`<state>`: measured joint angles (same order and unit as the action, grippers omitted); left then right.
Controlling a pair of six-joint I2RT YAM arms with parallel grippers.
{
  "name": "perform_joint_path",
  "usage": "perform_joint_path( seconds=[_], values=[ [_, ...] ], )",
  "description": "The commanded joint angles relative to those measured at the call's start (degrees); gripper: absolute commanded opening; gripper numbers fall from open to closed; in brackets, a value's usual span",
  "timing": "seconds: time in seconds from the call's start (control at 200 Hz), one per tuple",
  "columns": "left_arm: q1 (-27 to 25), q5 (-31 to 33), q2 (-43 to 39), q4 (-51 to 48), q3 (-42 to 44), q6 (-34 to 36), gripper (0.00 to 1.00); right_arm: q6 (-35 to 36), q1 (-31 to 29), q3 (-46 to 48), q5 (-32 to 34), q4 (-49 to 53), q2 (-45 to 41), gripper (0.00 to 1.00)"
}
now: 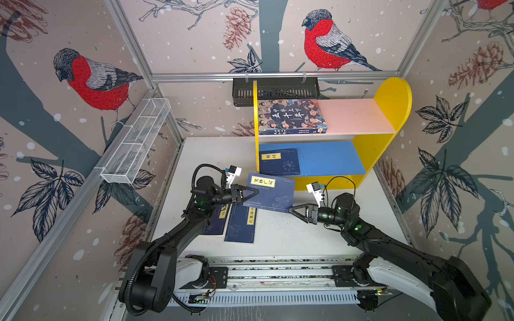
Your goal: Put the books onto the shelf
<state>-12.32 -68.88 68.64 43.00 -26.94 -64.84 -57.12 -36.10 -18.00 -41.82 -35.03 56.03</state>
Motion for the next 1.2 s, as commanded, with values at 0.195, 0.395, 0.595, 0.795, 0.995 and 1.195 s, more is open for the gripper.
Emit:
perform_joint_path(
  seconds=[0.195,0.395,0.595,0.795,0.995,1.195],
  values=[
    [0.0,0.2,-0.3,5.7,0.5,-1.8,0.0,-3.3,-1.3,-0.8,1.8,-13.8,5.8,0.38],
    [-0.1,0.7,-0.4,4.4,0.7,-0.7,0.0,-4.1,-1.4,-1.5,1.5,-16.4,7.9,0.21],
    [-0.1,1.3,-0.5,3.1,0.8,0.2,0.0,-3.6,-1.2,-2.2,1.0,-16.2,8.7,0.06],
    [0.2,1.9,-1.5,-7.8,-1.1,9.1,0.56,-0.6,2.3,-3.1,-1.7,-9.3,6.4,0.03],
    [1.1,6.6,-2.2,-35.3,-10.4,32.5,0.65,6.3,10.7,-5.9,-5.5,7.0,1.2,0.03],
    [1.6,7.9,-2.7,-41.1,-12.9,37.6,0.67,9.8,20.2,-8.5,-10.9,14.1,-1.0,0.03]
  ],
)
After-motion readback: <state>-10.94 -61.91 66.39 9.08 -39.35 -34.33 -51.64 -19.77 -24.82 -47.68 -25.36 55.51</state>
